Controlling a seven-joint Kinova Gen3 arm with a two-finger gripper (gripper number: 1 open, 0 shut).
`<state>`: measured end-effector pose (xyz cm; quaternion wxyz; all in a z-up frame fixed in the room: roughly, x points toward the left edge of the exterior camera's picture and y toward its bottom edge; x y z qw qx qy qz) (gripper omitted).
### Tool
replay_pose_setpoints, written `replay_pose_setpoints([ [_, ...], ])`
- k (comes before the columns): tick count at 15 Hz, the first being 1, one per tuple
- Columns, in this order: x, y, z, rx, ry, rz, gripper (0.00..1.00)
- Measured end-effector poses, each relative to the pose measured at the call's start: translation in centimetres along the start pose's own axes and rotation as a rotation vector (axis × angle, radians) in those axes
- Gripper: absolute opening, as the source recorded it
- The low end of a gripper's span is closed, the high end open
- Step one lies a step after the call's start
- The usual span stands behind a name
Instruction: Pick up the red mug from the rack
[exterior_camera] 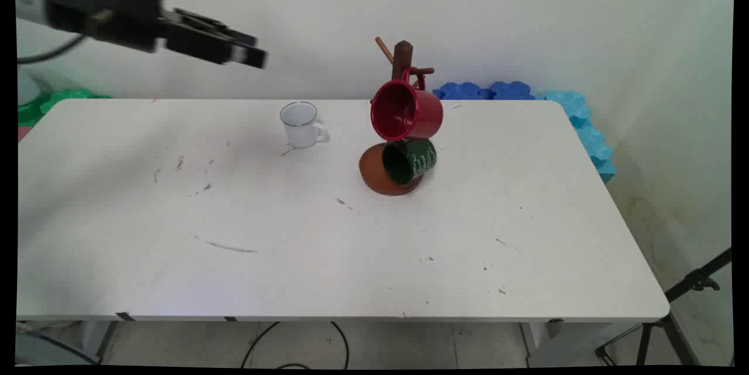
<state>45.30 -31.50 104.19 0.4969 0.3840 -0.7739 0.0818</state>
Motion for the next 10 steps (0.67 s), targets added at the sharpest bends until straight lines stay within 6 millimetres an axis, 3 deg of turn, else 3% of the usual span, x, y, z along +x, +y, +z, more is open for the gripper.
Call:
replay_pose_setpoints([
  [6, 2.7, 6.1, 7.8, 0.054, -0.051, -0.092, 1.0],
  [10, 3.1, 8.6, 13.0, 0.089, -0.095, -0.131, 1.0],
])
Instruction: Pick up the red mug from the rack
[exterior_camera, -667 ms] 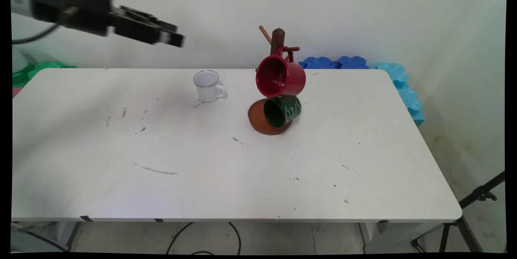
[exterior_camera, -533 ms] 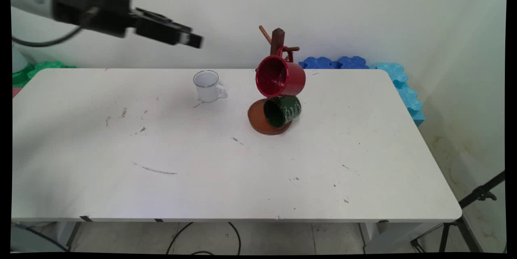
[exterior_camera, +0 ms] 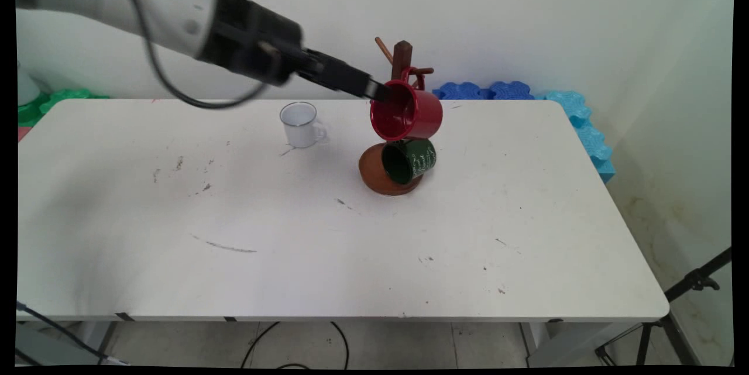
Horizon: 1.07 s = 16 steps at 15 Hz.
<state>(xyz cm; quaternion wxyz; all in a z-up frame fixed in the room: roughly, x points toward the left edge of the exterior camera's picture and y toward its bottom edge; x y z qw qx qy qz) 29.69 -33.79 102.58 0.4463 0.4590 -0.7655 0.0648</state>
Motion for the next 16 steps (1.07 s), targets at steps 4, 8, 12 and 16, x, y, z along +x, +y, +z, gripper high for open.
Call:
replay_pose_setpoints([
  [4, 0.1, 1.2, 4.2, 0.036, -0.032, -0.023, 1.0],
  [8, 0.2, 1.4, 7.4, 0.082, -0.056, -0.031, 1.0],
  [12, 0.4, 1.4, 10.0, 0.111, -0.07, -0.03, 1.0],
  [16, 0.6, 1.4, 12.2, 0.125, -0.071, -0.016, 1.0],
])
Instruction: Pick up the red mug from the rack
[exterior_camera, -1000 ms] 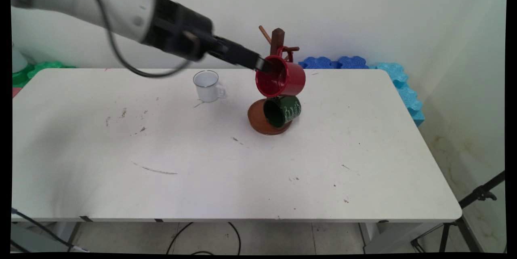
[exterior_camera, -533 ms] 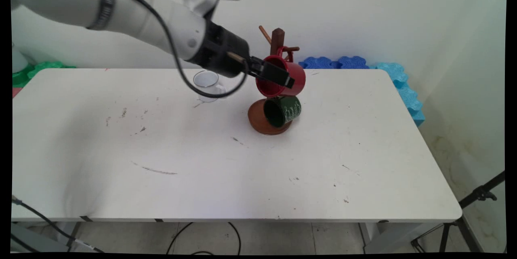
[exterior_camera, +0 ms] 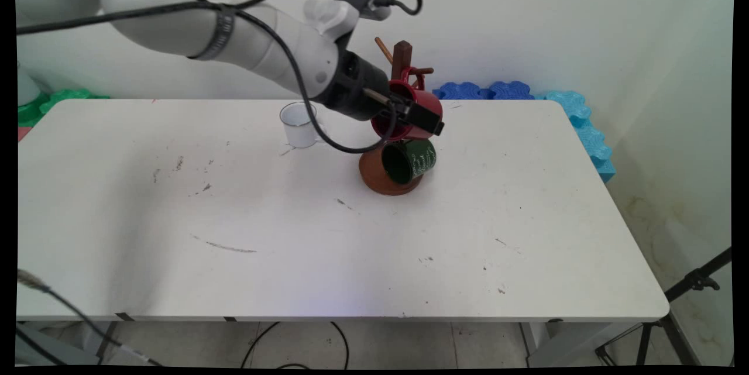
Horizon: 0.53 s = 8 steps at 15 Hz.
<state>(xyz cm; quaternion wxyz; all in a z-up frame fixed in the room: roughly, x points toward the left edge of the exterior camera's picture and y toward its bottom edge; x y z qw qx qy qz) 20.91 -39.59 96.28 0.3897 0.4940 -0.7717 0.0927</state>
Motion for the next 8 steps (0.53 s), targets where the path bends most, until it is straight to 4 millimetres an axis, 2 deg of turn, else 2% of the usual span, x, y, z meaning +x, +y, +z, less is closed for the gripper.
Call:
replay_pose_setpoints([
  [6, 0.2, 0.1, 2.0, 0.02, -0.006, 0.013, 1.0],
  [7, 0.3, 0.1, 2.2, 0.021, -0.008, 0.015, 0.0],
  [8, 0.2, 0.1, 2.4, 0.023, -0.009, 0.016, 0.0],
])
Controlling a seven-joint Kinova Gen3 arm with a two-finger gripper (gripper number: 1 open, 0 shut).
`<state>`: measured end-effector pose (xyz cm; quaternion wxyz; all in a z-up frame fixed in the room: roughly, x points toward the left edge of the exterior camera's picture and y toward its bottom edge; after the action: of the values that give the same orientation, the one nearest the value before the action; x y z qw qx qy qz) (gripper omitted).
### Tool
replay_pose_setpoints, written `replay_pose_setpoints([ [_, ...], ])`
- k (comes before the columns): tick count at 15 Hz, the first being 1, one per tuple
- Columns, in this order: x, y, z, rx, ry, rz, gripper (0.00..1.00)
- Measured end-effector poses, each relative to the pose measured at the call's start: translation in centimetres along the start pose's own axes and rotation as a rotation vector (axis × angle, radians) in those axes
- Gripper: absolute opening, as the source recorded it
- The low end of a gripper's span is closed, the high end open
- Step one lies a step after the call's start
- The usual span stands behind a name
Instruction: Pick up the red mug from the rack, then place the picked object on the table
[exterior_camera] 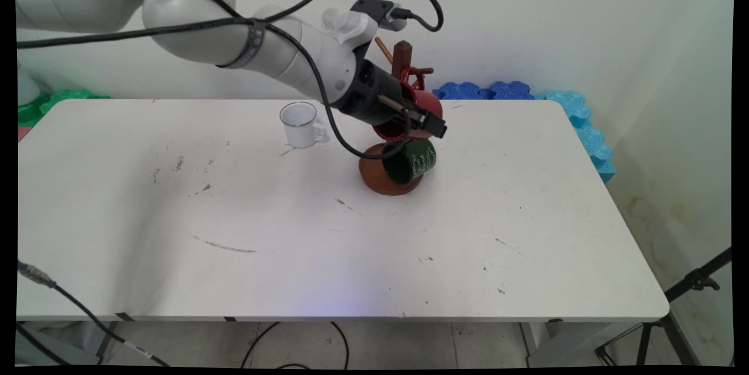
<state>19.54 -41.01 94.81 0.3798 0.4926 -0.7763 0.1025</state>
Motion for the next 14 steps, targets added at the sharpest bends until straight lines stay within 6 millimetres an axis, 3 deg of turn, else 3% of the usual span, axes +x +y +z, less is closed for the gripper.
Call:
replay_pose_setpoints([
  [8, -0.5, -0.1, 0.4, 0.002, -0.017, 0.002, 0.0],
  [14, -0.7, 1.0, -1.4, -0.046, -0.005, -0.005, 0.0],
])
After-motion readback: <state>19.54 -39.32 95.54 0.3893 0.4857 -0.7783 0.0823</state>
